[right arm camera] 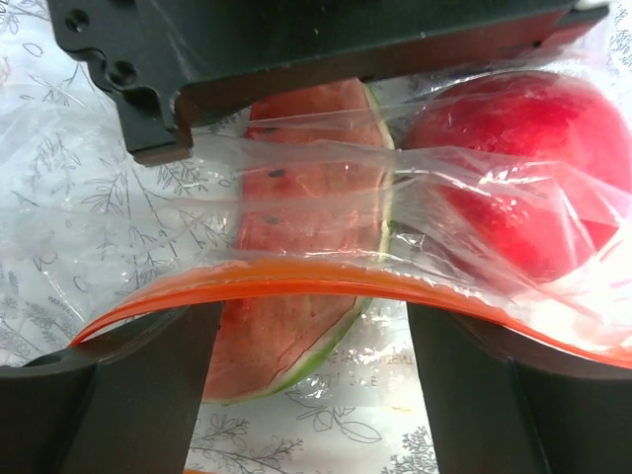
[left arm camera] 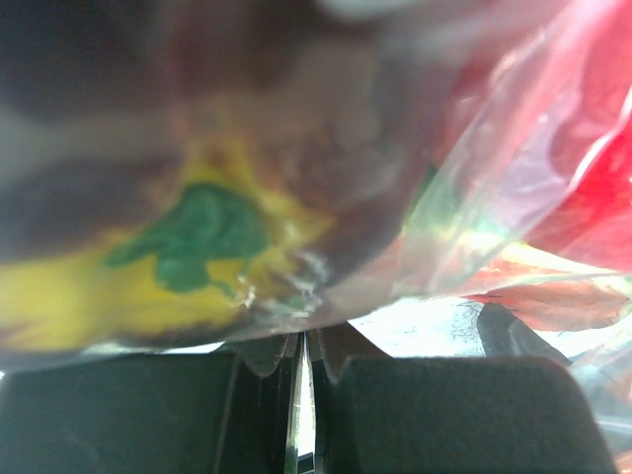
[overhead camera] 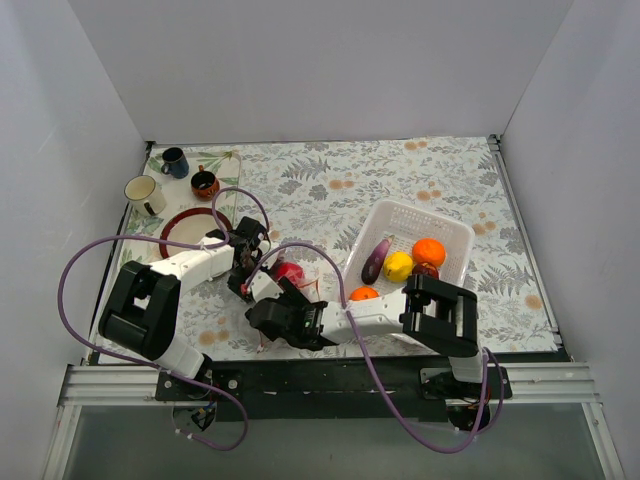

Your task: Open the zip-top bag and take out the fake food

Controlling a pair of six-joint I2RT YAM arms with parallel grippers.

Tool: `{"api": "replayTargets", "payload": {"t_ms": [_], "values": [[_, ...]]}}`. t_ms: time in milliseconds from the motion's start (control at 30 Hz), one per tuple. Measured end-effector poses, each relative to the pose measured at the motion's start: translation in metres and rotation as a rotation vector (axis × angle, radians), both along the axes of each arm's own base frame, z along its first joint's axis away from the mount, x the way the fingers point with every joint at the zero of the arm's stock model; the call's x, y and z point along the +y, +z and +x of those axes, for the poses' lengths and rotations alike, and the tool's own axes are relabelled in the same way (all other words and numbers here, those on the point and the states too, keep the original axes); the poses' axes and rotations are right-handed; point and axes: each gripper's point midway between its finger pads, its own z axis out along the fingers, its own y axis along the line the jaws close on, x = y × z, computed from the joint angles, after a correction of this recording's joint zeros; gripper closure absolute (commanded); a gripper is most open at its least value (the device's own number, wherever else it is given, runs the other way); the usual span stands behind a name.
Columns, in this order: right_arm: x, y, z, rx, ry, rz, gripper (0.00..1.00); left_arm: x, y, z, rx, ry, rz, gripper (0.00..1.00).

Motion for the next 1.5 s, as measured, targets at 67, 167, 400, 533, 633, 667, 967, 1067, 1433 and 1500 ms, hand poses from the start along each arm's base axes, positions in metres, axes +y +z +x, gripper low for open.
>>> {"api": "replayTargets", "payload": {"t_ms": [67, 167, 400, 533, 633, 667, 967, 1067, 1433, 1500], "values": [[0.000, -0.002, -0.001, 0.009, -0.008, 0.015, 0.24, 0.000, 0.000, 0.000, 0.000, 0.000, 0.000, 1.00], [-0.003, -0.003, -0.004, 0.027, -0.013, 0.032, 0.35, 0.000, 0.000, 0.000, 0.000, 0.000, 0.000, 1.00], [-0.017, 0.006, -0.009, 0.046, -0.022, 0.066, 0.67, 0.000, 0.000, 0.000, 0.000, 0.000, 0.000, 1.00], [-0.026, 0.021, -0.014, 0.059, -0.001, 0.082, 0.73, 0.001, 0.000, 0.000, -0.002, 0.001, 0.004, 1.00], [-0.036, 0.034, -0.020, 0.074, 0.030, 0.089, 0.77, 0.001, 0.000, 0.001, -0.004, 0.002, 0.007, 1.00], [-0.038, 0.040, -0.022, 0.077, 0.041, 0.100, 0.79, 0.001, 0.000, 0.001, -0.004, 0.002, 0.008, 1.00], [-0.071, 0.116, -0.036, 0.093, 0.073, 0.283, 0.93, 0.002, 0.000, 0.001, -0.005, 0.002, 0.010, 1.00], [-0.087, 0.115, -0.038, 0.102, 0.064, 0.289, 0.83, 0.002, 0.000, 0.001, -0.005, 0.005, 0.010, 1.00], [-0.078, 0.042, -0.044, 0.166, 0.063, 0.093, 0.01, 0.001, 0.000, 0.001, -0.003, 0.013, 0.009, 1.00], [-0.074, 0.037, -0.042, 0.163, 0.058, 0.078, 0.02, 0.001, 0.000, 0.001, -0.003, 0.013, 0.009, 1.00]]}}
